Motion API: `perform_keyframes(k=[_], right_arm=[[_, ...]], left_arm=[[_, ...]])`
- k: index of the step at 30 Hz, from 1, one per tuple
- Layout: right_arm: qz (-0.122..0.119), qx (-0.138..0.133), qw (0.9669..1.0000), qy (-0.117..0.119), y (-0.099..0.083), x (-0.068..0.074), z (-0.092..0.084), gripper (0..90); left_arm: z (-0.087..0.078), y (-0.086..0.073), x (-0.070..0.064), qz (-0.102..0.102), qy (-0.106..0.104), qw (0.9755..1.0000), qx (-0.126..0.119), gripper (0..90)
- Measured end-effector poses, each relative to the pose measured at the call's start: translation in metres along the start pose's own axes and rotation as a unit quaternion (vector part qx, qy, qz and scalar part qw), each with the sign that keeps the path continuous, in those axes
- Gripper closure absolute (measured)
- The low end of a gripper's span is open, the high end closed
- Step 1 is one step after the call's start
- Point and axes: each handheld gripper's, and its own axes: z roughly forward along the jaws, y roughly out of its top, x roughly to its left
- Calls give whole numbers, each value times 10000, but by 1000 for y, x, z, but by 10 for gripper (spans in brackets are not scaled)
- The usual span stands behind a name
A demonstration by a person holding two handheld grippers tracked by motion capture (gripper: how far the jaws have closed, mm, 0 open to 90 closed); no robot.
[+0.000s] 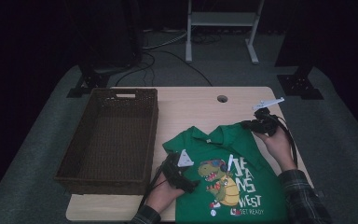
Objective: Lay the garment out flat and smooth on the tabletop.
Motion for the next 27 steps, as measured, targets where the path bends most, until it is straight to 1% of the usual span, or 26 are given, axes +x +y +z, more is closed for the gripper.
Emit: perform_keyframes(k=[6, 13, 23, 27], right_arm=[[157, -21, 9999, 9, -2, -8, 3, 870], [193, -43, 9998, -48, -2, -12, 6, 870], [319, -51, 9992, -217, -6, -22, 9, 871], [393, -2, 9988, -278, -8, -27, 11, 871]], left_arm=[[0, 0, 0, -1, -1, 10000, 0, 6], [0, 0, 0, -3, -1, 10000, 0, 6], [0, 0, 0, -2, -3, 10000, 2, 6], [0, 0, 0, -1, -2, 10000, 2, 6]])
